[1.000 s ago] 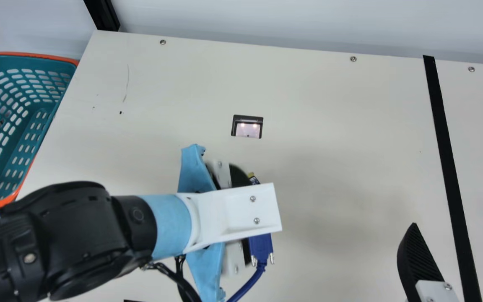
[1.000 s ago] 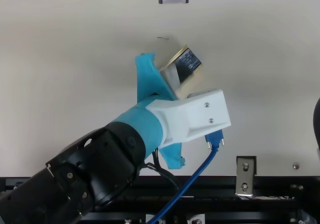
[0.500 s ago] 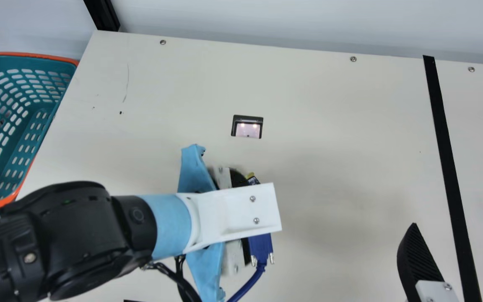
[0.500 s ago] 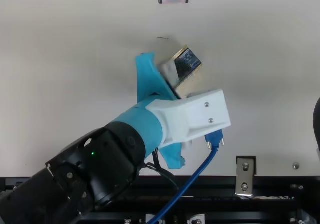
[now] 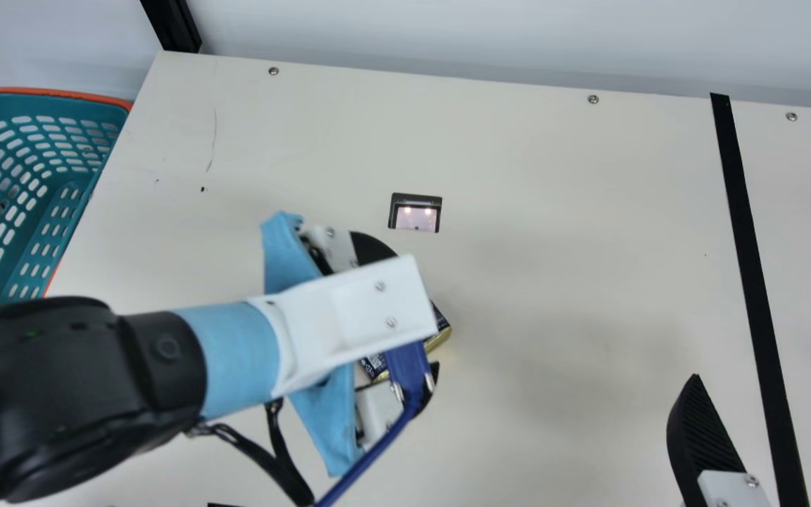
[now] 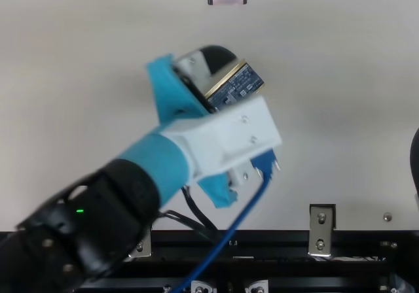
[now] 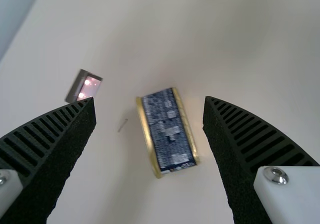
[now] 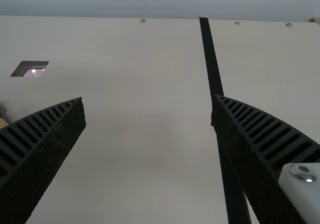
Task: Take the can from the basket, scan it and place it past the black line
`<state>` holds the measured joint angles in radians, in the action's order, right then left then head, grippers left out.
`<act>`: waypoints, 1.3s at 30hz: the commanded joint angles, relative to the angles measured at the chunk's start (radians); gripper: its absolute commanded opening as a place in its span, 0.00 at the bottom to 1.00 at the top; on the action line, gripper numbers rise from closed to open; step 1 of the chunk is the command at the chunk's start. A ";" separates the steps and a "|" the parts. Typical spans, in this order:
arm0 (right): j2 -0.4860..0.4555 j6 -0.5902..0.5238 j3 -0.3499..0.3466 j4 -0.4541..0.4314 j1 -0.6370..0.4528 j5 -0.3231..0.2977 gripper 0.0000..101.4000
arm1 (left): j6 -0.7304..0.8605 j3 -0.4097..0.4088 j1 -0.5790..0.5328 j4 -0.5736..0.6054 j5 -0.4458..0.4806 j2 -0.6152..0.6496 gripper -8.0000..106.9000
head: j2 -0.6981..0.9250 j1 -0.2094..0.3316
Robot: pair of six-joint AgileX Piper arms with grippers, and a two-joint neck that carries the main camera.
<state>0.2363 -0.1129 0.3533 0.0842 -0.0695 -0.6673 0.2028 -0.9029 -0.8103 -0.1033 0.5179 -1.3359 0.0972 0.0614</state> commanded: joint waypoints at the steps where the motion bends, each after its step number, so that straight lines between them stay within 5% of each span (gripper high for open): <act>1: 0.000 0.000 0.000 0.000 0.000 0.000 1.00 | -0.065 0.015 0.024 -0.020 -0.024 0.019 0.85 | -0.005 0.027; 21: 0.000 0.000 0.000 0.000 0.000 0.000 1.00 | -0.660 0.171 0.339 -0.373 -0.266 0.207 0.85 | -0.005 0.027; 39: 0.000 0.000 0.000 0.000 0.000 0.000 1.00 | -1.182 0.272 0.532 -0.766 -0.183 0.469 0.85 | -0.005 0.027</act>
<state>0.2363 -0.1129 0.3533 0.0842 -0.0695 -0.6673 -0.9016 -0.6363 -0.2778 -0.8250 0.3247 -0.8800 0.1024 0.0563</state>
